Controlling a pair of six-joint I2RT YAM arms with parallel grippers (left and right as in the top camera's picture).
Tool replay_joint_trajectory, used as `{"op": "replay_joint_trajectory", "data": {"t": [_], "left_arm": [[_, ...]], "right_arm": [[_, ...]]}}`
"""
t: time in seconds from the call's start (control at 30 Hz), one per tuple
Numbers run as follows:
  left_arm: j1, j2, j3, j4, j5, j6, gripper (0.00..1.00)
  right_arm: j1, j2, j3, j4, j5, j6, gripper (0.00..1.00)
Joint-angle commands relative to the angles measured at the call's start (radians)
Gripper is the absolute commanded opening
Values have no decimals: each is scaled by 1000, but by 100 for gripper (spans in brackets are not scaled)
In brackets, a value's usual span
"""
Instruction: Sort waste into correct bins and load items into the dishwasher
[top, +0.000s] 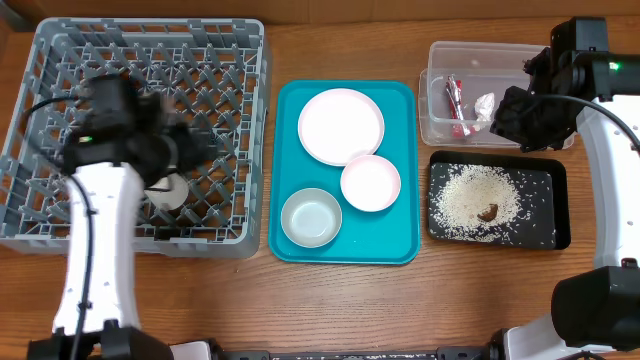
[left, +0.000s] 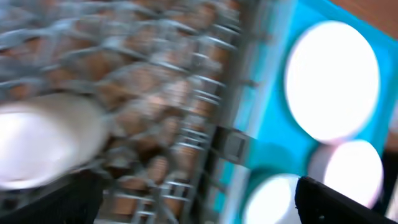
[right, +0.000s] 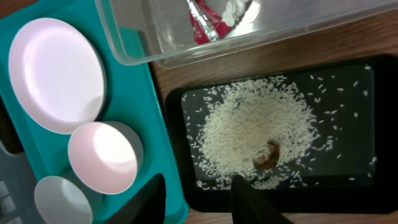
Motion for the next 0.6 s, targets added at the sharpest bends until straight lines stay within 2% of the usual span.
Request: {"op": "replay_joint_trajectory", "data": {"t": [0.0, 0.03, 0.07, 0.13, 0.17, 0.27, 0.4, 0.57], "left_arm": [[-133, -12, 19, -8, -14, 23, 100], [-182, -7, 19, -9, -13, 23, 100], [-213, -3, 19, -9, -13, 23, 100], [-286, 5, 19, -15, 2, 22, 100], [-316, 6, 19, -13, 14, 22, 100], [-406, 23, 19, 0, 14, 23, 100], [-518, 60, 17, -14, -119, 23, 99], [-654, 149, 12, -18, -216, 23, 99]], "right_arm": [[0, -20, 25, -4, 120, 68, 38], [-2, -20, 25, -6, 144, 83, 40], [-5, -20, 25, -7, 145, 90, 48], [-10, -20, 25, -10, 131, 93, 85], [-12, -20, 25, -11, 120, 93, 95], [-13, -20, 25, -11, 108, 92, 98], [-13, -20, 25, -11, 107, 92, 98], [-12, -20, 24, -11, 107, 93, 98]]}}
